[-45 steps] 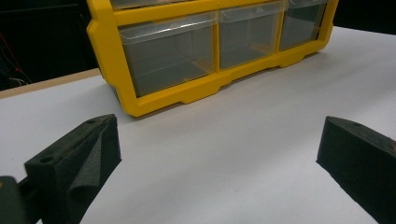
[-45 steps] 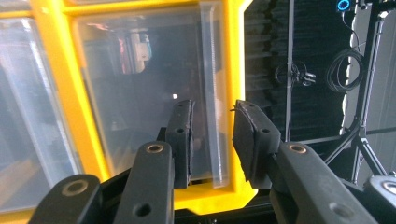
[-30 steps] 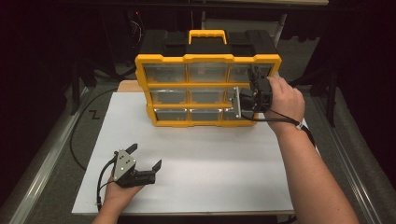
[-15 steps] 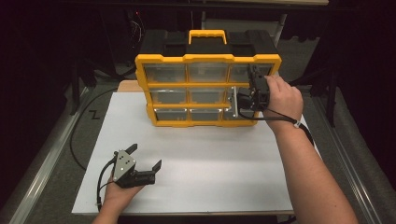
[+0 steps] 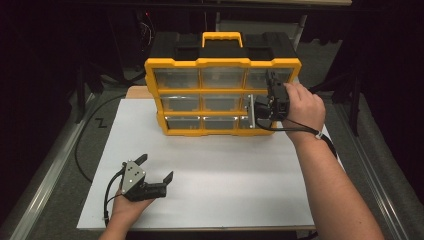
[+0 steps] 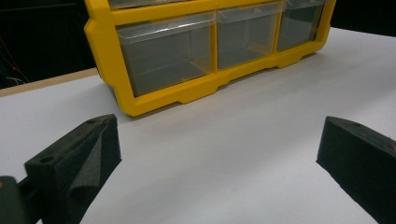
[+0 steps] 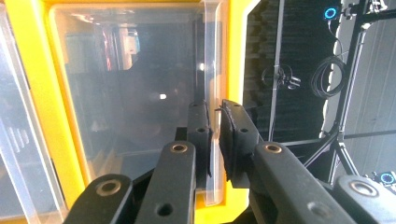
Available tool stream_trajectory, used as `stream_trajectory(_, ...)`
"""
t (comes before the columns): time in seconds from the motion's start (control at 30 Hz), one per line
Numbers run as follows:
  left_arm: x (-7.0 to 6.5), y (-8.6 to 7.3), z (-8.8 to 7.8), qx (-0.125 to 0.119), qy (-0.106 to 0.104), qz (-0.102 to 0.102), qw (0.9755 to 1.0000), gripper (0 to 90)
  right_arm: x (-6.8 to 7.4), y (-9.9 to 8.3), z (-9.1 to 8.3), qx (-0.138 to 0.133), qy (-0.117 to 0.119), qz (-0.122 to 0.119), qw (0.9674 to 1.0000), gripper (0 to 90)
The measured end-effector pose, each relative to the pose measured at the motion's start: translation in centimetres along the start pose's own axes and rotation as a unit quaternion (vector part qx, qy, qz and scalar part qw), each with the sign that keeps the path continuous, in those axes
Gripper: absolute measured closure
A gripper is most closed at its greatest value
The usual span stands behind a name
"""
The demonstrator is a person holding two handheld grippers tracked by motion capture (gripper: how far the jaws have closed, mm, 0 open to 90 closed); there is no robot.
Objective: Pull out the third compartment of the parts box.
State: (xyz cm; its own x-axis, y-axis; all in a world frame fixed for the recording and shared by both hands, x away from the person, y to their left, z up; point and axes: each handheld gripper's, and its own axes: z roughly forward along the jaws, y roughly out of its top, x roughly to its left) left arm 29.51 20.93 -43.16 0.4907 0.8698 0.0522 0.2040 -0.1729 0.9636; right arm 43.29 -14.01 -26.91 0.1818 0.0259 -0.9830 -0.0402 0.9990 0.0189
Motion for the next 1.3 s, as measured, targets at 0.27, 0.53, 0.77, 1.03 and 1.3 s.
stream_trajectory(0.27,-0.1,0.0,0.0,-0.001,-0.001,0.002,1.0,0.5,-0.2,-0.2,-1.4,-0.006,-0.003,0.003,1.0,84.5)
stream_trajectory(0.53,-0.2,0.1,0.0,0.0,-0.002,0.003,1.0,0.5,-0.5,-0.4,-3.1,-0.012,-0.003,0.005,0.9999,84.4)
stream_trajectory(0.77,-0.1,0.1,0.0,-0.001,0.0,0.002,1.0,0.5,-0.3,-0.4,-3.4,-0.012,-0.002,0.003,0.9999,84.1)
stream_trajectory(1.03,-0.1,0.0,0.0,-0.001,0.001,0.002,1.0,0.5,-0.6,-0.5,-3.4,-0.017,0.01,0.004,0.9998,76.4)
stream_trajectory(1.3,-0.1,0.0,0.1,0.0,0.001,0.002,1.0,0.6,-1.2,-0.7,-3.3,-0.01,0.032,0.005,0.9994,67.7)
